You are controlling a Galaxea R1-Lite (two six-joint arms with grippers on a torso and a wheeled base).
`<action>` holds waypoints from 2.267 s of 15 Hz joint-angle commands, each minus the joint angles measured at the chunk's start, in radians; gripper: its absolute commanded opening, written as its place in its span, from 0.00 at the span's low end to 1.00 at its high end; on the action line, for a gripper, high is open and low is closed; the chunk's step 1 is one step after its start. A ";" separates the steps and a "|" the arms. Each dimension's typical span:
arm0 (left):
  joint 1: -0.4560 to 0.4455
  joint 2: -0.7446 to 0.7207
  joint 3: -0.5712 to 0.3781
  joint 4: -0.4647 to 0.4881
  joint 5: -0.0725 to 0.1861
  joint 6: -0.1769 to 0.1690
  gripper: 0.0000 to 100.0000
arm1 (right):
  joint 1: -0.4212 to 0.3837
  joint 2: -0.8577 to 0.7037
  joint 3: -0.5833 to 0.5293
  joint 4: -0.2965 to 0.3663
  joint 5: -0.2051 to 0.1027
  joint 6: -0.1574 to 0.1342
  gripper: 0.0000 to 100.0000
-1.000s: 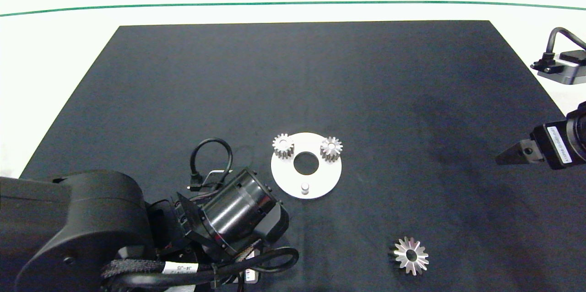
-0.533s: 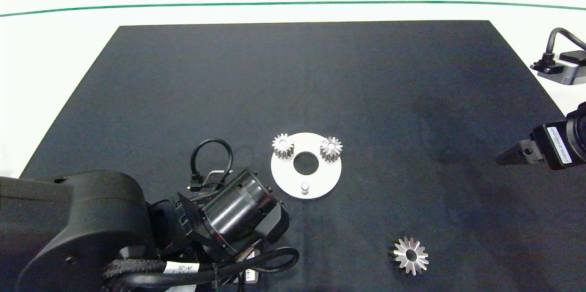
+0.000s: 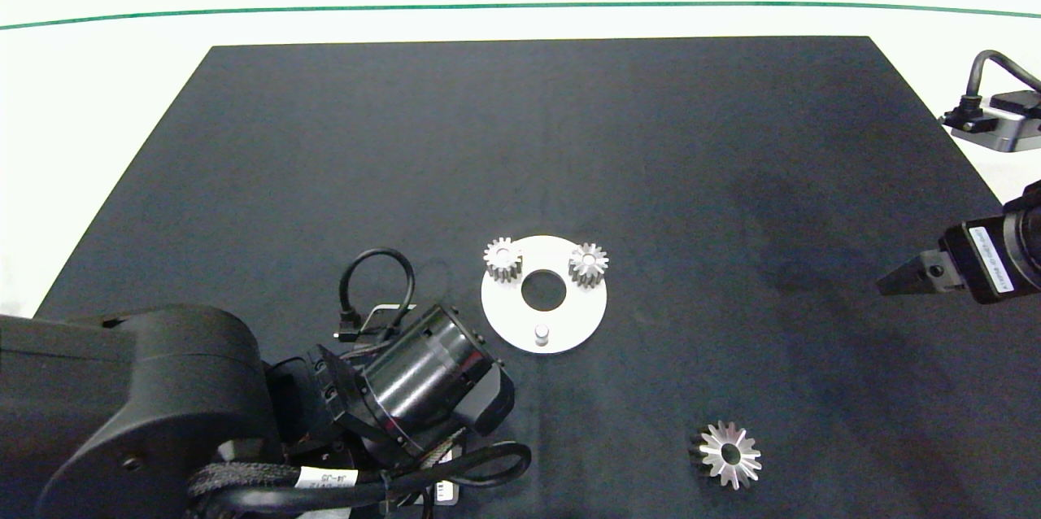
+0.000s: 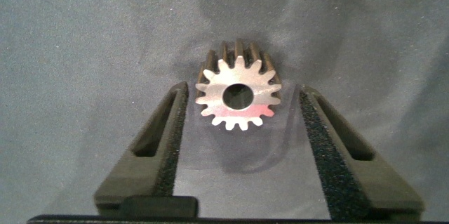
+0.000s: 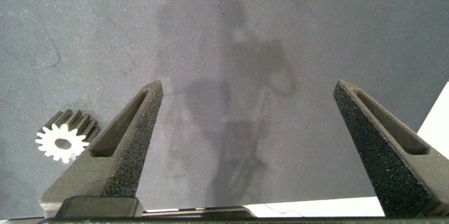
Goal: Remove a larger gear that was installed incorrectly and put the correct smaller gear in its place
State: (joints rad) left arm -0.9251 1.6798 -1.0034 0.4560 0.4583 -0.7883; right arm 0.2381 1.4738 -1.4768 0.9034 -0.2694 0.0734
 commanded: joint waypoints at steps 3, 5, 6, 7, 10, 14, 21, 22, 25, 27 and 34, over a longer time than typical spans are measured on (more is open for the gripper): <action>0.000 0.001 0.000 0.003 0.003 -0.005 0.51 | 0.017 -0.003 0.007 0.005 -0.002 0.000 1.00; 0.000 0.001 0.000 0.003 0.003 -0.005 0.47 | 0.017 -0.003 0.007 0.005 -0.002 0.000 1.00; 0.000 0.000 0.000 0.003 0.003 -0.003 0.46 | 0.017 -0.003 0.009 0.005 -0.002 0.000 1.00; 0.000 0.001 -0.001 0.003 0.005 -0.003 0.46 | 0.017 -0.003 0.009 0.005 -0.002 0.000 1.00; 0.002 0.017 -0.007 -0.019 0.006 -0.011 0.46 | 0.017 -0.004 0.012 0.005 -0.004 0.000 1.00; 0.002 0.040 -0.004 -0.049 0.010 -0.035 0.46 | 0.017 -0.003 0.013 0.005 -0.004 0.000 1.00; 0.002 0.032 -0.003 -0.049 0.010 -0.034 0.33 | 0.023 -0.004 0.013 0.003 -0.004 0.000 1.00; 0.002 0.031 -0.001 -0.049 0.010 -0.034 0.32 | 0.024 -0.006 0.013 0.005 -0.004 0.000 1.00; 0.002 0.031 -0.001 -0.049 0.010 -0.034 0.26 | 0.023 -0.009 0.013 0.003 -0.004 0.000 1.00; 0.002 0.031 0.000 -0.048 0.010 -0.034 0.21 | 0.023 -0.009 0.013 0.003 -0.004 0.000 1.00; 0.002 0.026 0.008 -0.049 0.013 -0.031 0.08 | 0.023 -0.013 0.013 0.003 -0.004 0.000 1.00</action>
State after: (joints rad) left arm -0.9236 1.7087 -0.9957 0.4040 0.4679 -0.8145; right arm 0.2606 1.4630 -1.4634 0.9011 -0.2717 0.0734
